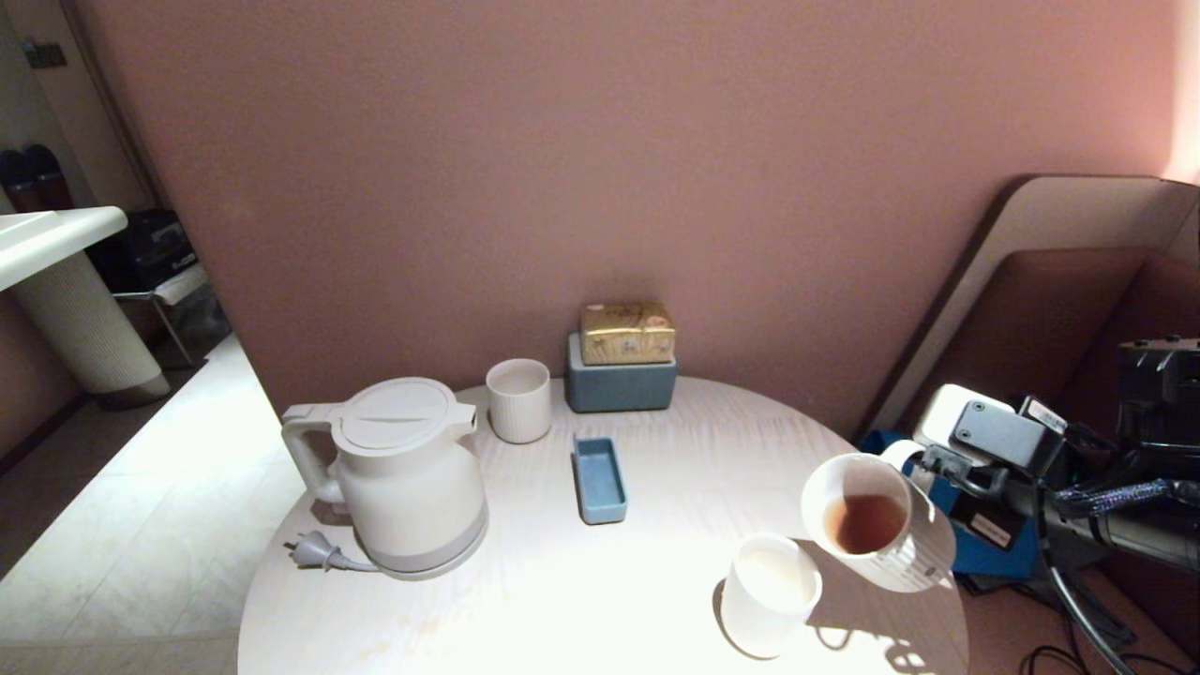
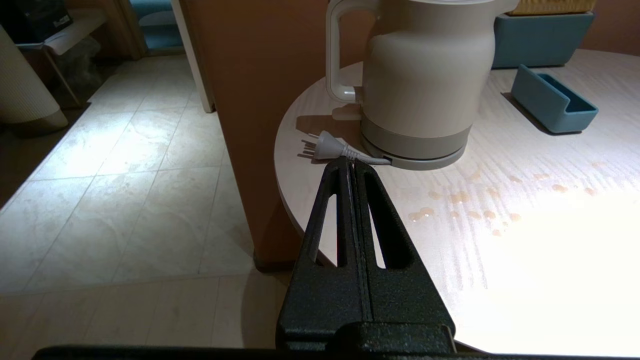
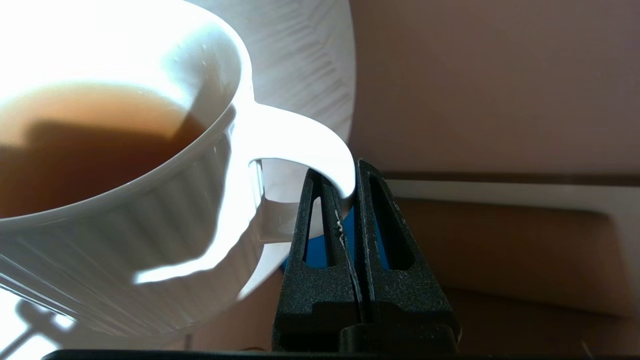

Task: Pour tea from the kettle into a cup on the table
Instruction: Pour water into another cup

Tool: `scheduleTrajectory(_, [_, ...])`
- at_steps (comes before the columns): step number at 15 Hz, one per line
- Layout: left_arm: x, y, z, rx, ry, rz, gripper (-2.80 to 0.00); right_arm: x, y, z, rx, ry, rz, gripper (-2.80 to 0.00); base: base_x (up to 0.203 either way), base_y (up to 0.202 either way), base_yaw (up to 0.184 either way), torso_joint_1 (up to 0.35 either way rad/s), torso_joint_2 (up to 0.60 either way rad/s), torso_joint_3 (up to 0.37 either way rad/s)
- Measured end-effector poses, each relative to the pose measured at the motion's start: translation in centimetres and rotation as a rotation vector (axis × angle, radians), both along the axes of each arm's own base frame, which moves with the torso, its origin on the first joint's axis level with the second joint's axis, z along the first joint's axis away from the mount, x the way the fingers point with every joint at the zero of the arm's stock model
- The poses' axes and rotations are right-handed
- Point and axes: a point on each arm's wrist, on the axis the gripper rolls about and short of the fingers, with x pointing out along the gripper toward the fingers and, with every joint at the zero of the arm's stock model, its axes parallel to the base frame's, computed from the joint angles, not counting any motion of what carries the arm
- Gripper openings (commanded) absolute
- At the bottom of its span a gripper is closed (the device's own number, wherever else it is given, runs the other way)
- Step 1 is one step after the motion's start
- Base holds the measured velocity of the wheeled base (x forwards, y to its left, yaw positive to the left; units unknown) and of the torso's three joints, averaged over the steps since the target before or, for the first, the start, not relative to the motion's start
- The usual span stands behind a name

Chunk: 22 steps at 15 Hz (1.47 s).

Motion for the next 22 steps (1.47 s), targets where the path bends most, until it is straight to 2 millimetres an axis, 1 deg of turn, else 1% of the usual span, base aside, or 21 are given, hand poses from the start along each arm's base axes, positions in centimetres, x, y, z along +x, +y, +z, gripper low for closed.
scheduleTrajectory(5, [0.0, 0.0, 0.0, 0.0, 0.0, -0.001, -2.8, 0.5, 0.3, 0.6, -0.086, -0.038, 0.025, -2.8, 0.0, 0.0, 0.0, 0.0, 0.0, 0.0])
scheduleTrajectory(10, [0.0, 0.0, 0.0, 0.0, 0.0, 0.0, -2.8, 0.7, 1.5, 1.5, -0.133, -0.078, 0.054, -2.8, 0.0, 0.0, 0.0, 0.0, 0.0, 0.0])
scheduleTrajectory(16, [0.0, 0.0, 0.0, 0.0, -0.001, 0.0, -2.8, 0.5, 2.7, 1.6, -0.184, -0.096, 0.092, -2.8, 0.0, 0.0, 0.0, 0.0, 0.0, 0.0])
scheduleTrajectory(22, [0.0, 0.0, 0.0, 0.0, 0.0, 0.0, -2.8, 0.3, 3.0, 1.7, -0.206, -0.106, 0.114, -2.8, 0.0, 0.0, 0.0, 0.0, 0.0, 0.0])
